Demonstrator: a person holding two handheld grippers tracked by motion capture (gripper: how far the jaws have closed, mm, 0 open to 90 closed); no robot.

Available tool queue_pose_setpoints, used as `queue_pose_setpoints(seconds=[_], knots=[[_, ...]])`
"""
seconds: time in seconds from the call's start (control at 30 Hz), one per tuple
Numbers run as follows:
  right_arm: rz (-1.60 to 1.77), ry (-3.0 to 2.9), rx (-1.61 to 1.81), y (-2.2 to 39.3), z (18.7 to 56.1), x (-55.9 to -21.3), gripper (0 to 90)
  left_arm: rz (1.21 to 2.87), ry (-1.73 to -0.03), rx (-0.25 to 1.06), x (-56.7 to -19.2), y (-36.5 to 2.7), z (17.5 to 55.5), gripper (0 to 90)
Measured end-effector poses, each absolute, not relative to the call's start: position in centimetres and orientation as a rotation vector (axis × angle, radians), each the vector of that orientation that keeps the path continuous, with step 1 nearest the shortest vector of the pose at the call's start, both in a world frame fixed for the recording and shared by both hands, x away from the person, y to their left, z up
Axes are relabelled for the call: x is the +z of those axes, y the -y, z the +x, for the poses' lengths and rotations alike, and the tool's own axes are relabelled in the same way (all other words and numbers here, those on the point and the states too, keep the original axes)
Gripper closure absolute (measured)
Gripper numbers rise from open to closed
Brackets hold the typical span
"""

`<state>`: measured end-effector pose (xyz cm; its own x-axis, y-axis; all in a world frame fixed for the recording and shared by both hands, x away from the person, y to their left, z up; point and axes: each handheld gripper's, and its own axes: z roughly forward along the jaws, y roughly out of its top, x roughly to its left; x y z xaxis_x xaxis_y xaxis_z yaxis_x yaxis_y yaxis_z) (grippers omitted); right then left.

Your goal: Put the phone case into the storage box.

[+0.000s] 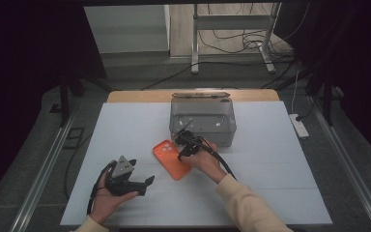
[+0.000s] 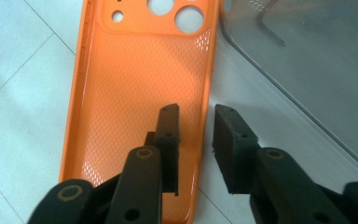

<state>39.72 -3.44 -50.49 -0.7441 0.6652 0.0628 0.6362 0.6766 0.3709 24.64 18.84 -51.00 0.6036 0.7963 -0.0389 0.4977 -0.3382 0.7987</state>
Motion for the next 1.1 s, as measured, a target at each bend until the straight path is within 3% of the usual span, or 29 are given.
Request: queue_pose_setpoints(seconds=[0.47,1.1], knots=[[1.076,-2.782,0.549,3.22,39.51,-50.4,86.4,2.01,-1.016,0.461,-51.02,-18.84,24.62,9.9],[1.053,-2.754,0.561,3.14,39.23,-50.0,89.5,2.011,-1.025,0.457,-51.2,-18.95,24.68,9.9]])
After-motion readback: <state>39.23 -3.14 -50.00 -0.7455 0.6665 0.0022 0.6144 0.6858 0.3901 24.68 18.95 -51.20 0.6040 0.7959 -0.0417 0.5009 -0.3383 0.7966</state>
